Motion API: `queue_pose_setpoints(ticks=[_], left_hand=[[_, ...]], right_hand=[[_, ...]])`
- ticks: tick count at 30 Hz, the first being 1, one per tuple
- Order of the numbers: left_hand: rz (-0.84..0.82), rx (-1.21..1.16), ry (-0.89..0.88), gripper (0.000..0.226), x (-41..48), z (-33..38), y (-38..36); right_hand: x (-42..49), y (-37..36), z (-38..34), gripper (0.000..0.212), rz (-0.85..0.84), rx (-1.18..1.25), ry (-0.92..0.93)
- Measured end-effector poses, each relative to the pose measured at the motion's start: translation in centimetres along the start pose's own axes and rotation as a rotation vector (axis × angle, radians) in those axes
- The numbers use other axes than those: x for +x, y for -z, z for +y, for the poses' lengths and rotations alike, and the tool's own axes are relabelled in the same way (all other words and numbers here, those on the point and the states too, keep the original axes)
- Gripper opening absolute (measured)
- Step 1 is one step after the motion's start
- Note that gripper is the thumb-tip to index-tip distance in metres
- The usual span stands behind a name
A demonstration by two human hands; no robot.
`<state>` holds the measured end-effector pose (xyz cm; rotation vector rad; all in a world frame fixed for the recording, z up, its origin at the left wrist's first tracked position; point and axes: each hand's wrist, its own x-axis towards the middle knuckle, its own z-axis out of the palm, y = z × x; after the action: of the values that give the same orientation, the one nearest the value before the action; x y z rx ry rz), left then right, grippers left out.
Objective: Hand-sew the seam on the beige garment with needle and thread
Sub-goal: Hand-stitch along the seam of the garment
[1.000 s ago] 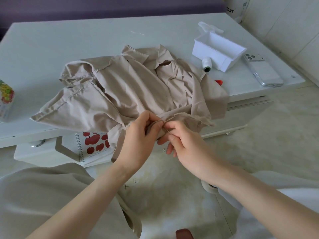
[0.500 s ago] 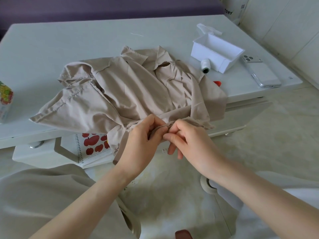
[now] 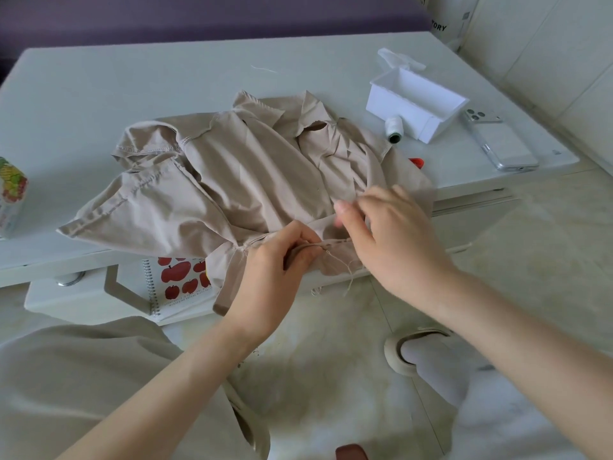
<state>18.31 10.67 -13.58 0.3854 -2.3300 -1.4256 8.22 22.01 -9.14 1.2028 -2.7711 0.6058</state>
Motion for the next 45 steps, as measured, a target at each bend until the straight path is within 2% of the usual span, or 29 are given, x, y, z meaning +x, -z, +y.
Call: queue_pose_setpoints(ticks=[2,4,6,8,10,12,15,23,26,30,32,37,40,45], left_hand=[[-0.010,0.009,-0.008,0.010,0.0,0.0,0.0],[-0.007,0.025,-0.010,0.009,-0.1,-0.1,-0.1],[0.011,0.044,-0.018,0.011,-0.2,0.0,0.1],[0.010,0.045,-0.023,0.012,-0.3,0.2,0.3],[-0.001,0.051,-0.047,0.013,-0.3,0.4,0.5],[-0.012,0.070,-0.076,0.014,-0.3,0.4,0.5],[-0.026,0.056,-0.068,0.015,-0.3,0.3,0.4],[-0.053,-0.045,-0.036,0.011,-0.3,0.3,0.3],[-0.083,-0.128,-0.004,0.009,-0.2,0.1,0.3],[-0.090,-0.178,0.034,0.007,0.3,0.0,0.1],[-0.105,-0.149,0.042,0.007,0.3,0.0,0.0],[-0.117,-0.033,0.060,0.013,0.4,-0.7,-0.1],[-0.123,-0.019,0.086,0.018,0.5,-1.2,-0.1],[-0.130,0.027,0.087,0.015,0.6,-2.1,-0.2]], right_hand=[[0.8,-0.2,0.0,0.062,-0.223,0.051,-0.111],[1.2,-0.2,-0.2,0.063,-0.397,0.219,-0.245],[1.5,-0.4,-0.2,0.055,-0.548,0.386,-0.384],[1.9,-0.5,0.2,0.038,-0.643,0.607,-0.497],[2.1,-0.5,0.6,0.022,-0.684,0.784,-0.544],[2.0,-0.6,1.0,0.015,-0.701,0.846,-0.543],[1.6,-0.7,1.3,0.017,-0.730,0.848,-0.506],[1.4,-0.4,1.7,0.013,-0.786,1.034,-0.501],[1.3,-0.3,2.0,0.014,-0.745,1.043,-0.482],[1.3,-0.7,1.7,0.010,-0.588,1.018,-0.513],[1.6,-0.9,1.5,0.009,-0.486,1.079,-0.547],[3.3,0.0,1.9,0.010,-0.107,1.381,-0.607],[3.8,0.0,2.8,0.016,0.014,1.447,-0.616],[2.6,-0.8,5.4,0.022,0.127,1.396,-0.694]])
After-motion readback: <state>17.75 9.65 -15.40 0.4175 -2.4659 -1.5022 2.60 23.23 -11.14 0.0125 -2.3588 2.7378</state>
